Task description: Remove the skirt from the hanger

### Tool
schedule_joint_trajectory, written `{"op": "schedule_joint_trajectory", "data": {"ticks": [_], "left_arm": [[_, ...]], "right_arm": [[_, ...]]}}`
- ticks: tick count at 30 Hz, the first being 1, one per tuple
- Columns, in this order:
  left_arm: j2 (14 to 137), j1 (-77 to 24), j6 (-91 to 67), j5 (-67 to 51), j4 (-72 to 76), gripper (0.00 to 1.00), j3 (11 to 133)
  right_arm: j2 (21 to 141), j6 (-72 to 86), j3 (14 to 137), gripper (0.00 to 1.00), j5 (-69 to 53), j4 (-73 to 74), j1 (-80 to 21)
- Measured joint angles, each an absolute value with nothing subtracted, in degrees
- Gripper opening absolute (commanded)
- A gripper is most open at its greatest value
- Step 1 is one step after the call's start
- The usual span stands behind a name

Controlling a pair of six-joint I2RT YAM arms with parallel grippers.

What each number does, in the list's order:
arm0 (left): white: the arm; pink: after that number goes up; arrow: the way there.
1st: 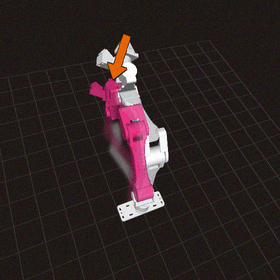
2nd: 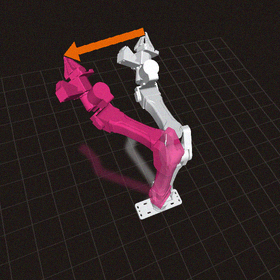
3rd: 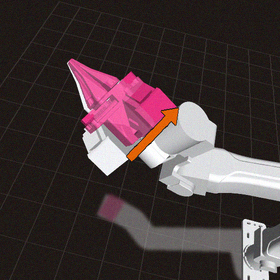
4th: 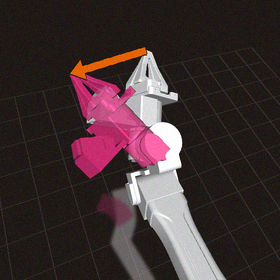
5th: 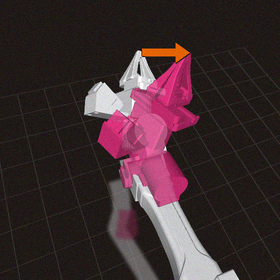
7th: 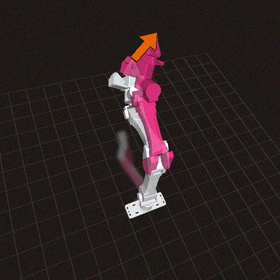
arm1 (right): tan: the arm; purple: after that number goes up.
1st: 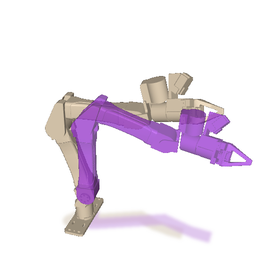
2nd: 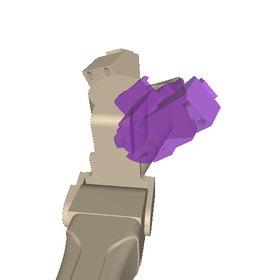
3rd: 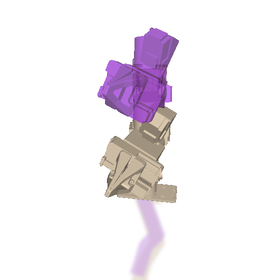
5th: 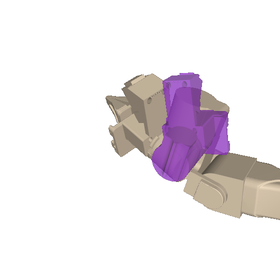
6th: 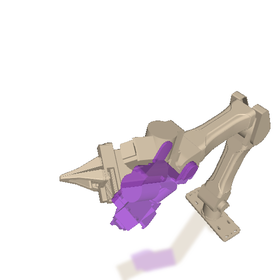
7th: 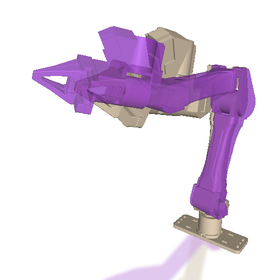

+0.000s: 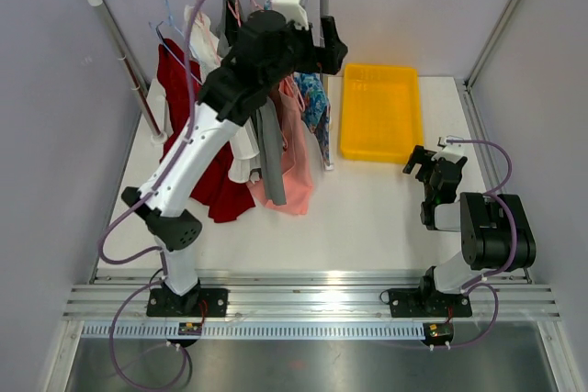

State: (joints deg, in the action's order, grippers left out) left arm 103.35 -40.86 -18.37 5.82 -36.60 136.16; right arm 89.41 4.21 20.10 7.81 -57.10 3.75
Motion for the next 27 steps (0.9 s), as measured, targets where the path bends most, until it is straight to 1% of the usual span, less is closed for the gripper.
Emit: {"op": "schedule_joint_trajectory", "data": {"ticks": [3, 6, 13, 20, 22, 23, 24, 27], "left_arm": [[108.0, -41.4, -18.3, 8.1, -36.5, 0.99, 136.1], [110.1, -41.4, -18.2, 10.5, -36.3, 0.99, 136.0], [110.8, -41.4, -17.7, 16.8, -33.8, 0.99, 136.0], [113.9, -41.3, -17.0, 20.1, -30.7, 0.98, 136.0], [115.5, -41.1, -17.0, 20.7, -30.3, 0.80, 136.0], [116.4, -41.0, -17.0, 20.9, -30.1, 0.73, 136.0], [117.1, -40.9, -16.8, 21.1, -29.9, 0.60, 136.0], [117.9, -40.8, -16.3, 21.4, -29.8, 0.35, 135.5]], "right_arm": [[89.4, 4.2, 20.1, 1.00, 7.8, -57.1, 3.7], [89.4, 4.2, 20.1, 1.00, 7.8, -57.1, 3.7], [89.4, 4.2, 20.1, 0.99, 7.8, -57.1, 3.7], [89.4, 4.2, 20.1, 0.99, 7.8, -57.1, 3.7], [89.4, 4.2, 20.1, 0.99, 7.8, -57.1, 3.7], [89.4, 4.2, 20.1, 0.99, 7.8, -57.1, 3.7], [89.4, 4.3, 20.1, 0.99, 7.8, -57.1, 3.7], [89.4, 4.6, 20.1, 0.99, 8.3, -57.1, 3.7]]}}
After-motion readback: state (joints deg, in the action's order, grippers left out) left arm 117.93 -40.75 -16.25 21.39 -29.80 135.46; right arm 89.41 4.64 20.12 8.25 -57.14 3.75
